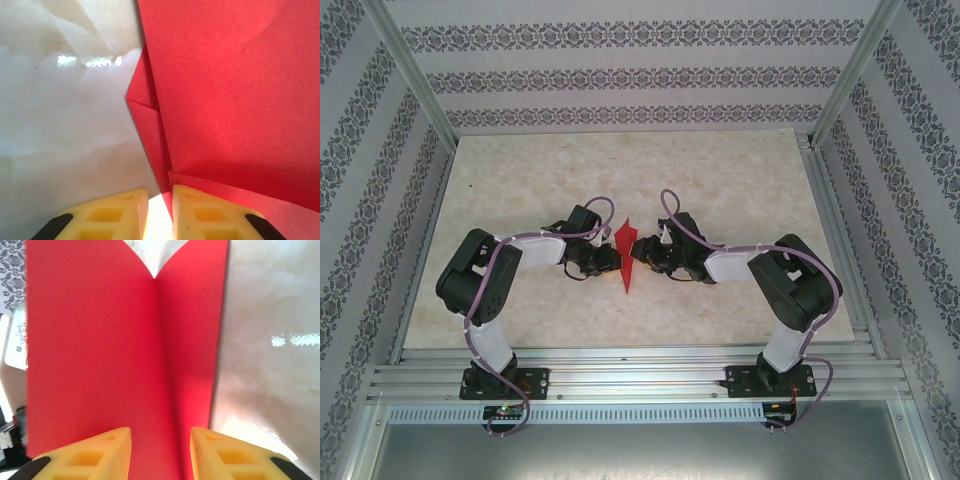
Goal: Fold a paper plane with a square sheet of paper (fold left side to right side)
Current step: Fold the wing for the fifth time at the center of the table.
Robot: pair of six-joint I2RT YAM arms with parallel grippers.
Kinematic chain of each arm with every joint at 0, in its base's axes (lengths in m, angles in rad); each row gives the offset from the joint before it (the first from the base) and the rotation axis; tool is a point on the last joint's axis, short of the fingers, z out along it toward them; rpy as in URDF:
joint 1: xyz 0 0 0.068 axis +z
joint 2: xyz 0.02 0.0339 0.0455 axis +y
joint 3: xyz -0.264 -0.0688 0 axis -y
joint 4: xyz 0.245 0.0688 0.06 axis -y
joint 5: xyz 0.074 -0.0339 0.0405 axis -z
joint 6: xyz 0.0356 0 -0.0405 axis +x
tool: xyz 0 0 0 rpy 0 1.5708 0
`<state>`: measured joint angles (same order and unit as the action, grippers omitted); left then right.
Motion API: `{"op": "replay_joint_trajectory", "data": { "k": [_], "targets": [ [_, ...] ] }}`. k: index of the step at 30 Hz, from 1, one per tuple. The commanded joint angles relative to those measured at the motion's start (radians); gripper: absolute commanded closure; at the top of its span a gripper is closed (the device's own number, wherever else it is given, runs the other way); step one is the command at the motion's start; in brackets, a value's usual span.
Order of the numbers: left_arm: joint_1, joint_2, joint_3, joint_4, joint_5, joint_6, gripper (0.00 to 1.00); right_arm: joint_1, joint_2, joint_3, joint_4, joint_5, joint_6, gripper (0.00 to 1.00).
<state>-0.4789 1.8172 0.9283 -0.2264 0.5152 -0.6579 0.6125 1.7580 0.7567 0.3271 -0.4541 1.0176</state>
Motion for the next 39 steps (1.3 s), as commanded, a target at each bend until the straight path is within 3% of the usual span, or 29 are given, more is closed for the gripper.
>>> {"op": "replay_joint_trajectory", "data": {
  "k": [1, 11, 23, 27, 33, 39],
  "targets": [
    [-0.044, 0.107, -0.002, 0.084, -0.094, 0.034, 0.76, -0.005, -0.036, -0.018, 0.001, 0.009, -0.031, 0.63],
    [-0.029, -0.017, -0.021, 0.033, -0.095, 0.063, 0.70, -0.007, -0.005, -0.004, -0.025, 0.026, -0.043, 0.64],
    [0.011, -0.186, 0.001, -0.112, -0.134, 0.106, 0.47, -0.009, 0.020, 0.010, -0.026, 0.026, -0.050, 0.64],
    [0.011, -0.233, 0.011, -0.096, -0.098, 0.083, 0.42, -0.008, 0.020, 0.015, -0.032, 0.026, -0.054, 0.64],
    [0.001, -0.201, 0.091, -0.054, -0.015, 0.047, 0.38, -0.008, 0.023, 0.018, -0.037, 0.029, -0.059, 0.64],
    [-0.016, -0.112, 0.160, -0.074, -0.020, 0.036, 0.38, -0.006, 0.023, 0.021, -0.043, 0.031, -0.063, 0.64]
  ]
}}
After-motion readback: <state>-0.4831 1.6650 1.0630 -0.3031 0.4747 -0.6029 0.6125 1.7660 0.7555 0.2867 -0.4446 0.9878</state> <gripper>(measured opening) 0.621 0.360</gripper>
